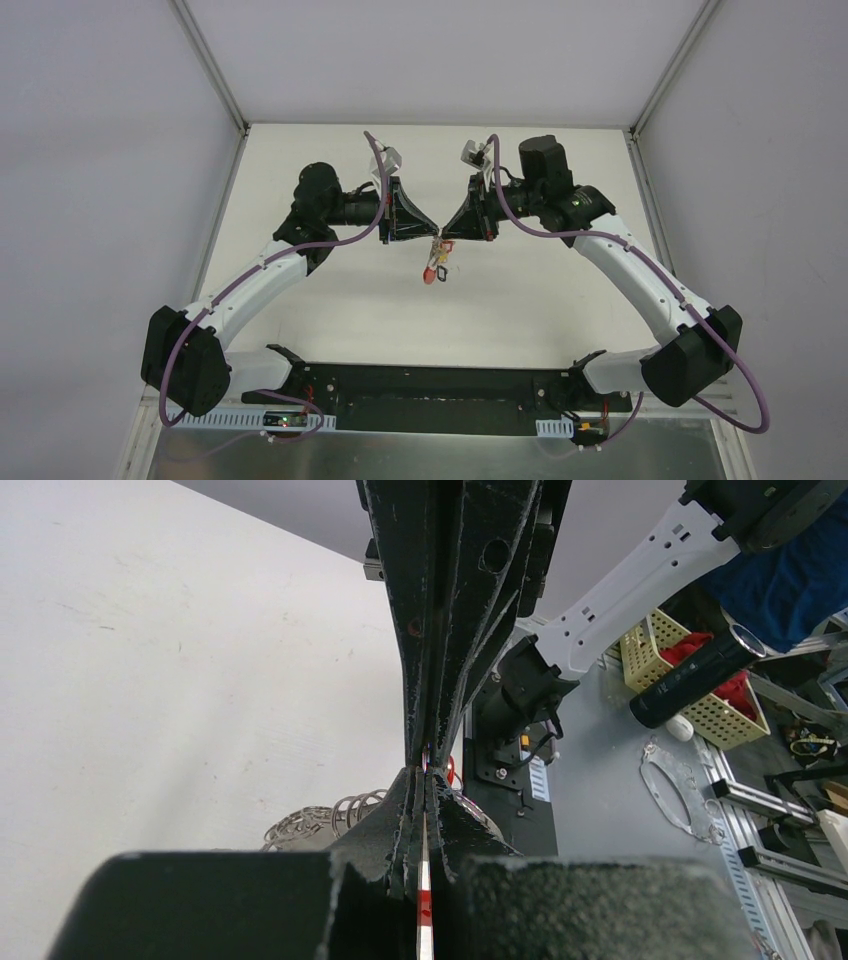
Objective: Put the keys on the keyring
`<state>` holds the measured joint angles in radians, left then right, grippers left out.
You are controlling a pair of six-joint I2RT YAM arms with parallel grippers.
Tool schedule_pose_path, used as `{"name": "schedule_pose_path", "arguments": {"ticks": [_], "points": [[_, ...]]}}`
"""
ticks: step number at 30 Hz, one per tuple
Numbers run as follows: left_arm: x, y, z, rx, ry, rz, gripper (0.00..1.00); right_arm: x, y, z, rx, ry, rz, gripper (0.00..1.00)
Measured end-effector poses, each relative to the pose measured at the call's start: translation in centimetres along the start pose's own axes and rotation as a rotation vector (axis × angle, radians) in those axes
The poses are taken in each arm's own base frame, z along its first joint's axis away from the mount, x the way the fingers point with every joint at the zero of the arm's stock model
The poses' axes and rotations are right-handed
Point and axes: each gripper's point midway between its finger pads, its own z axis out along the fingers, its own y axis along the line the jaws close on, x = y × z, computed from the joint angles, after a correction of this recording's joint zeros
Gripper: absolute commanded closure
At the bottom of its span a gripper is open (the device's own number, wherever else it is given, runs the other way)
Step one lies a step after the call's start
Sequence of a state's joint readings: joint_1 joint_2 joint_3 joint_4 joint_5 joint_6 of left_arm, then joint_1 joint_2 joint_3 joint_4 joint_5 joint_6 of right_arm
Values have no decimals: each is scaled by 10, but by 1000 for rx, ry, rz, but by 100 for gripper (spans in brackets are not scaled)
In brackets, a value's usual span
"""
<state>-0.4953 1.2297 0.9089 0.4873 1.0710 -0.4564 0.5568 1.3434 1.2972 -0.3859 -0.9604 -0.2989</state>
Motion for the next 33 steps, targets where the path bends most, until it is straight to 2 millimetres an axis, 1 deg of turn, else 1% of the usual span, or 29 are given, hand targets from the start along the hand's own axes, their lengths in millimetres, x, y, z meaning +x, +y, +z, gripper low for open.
{"name": "schedule_pose_path", "arguments": {"ticks": [8, 11, 13, 16, 18, 21, 24, 27, 31, 33], "points": [[1, 3, -1, -6, -1, 8, 100, 1, -2, 0, 10, 4, -5, 100], [4, 5, -2, -11, 9, 30, 90, 3, -4, 0, 33, 18, -20, 100], [7, 7, -3, -17, 20, 51, 79, 6, -5, 1, 53, 34, -35, 100], [16, 9, -7, -36, 51, 77, 71, 11, -6, 2, 84, 67, -50, 100], [20, 10, -9, -49, 81, 89, 67, 15, -7, 3, 104, 90, -62, 100], [21, 13, -12, -72, 114, 115, 63, 20, -4, 5, 117, 123, -80, 100], [20, 12, -14, -78, 129, 145, 61, 25, -2, 8, 118, 153, -88, 100], [23, 13, -15, -78, 145, 164, 61, 28, -1, 11, 113, 172, -86, 100], [29, 12, -14, -68, 164, 191, 63, 31, -3, 15, 106, 186, -77, 100], [32, 9, -12, -50, 176, 207, 65, 31, -4, 16, 102, 190, -72, 100]]}}
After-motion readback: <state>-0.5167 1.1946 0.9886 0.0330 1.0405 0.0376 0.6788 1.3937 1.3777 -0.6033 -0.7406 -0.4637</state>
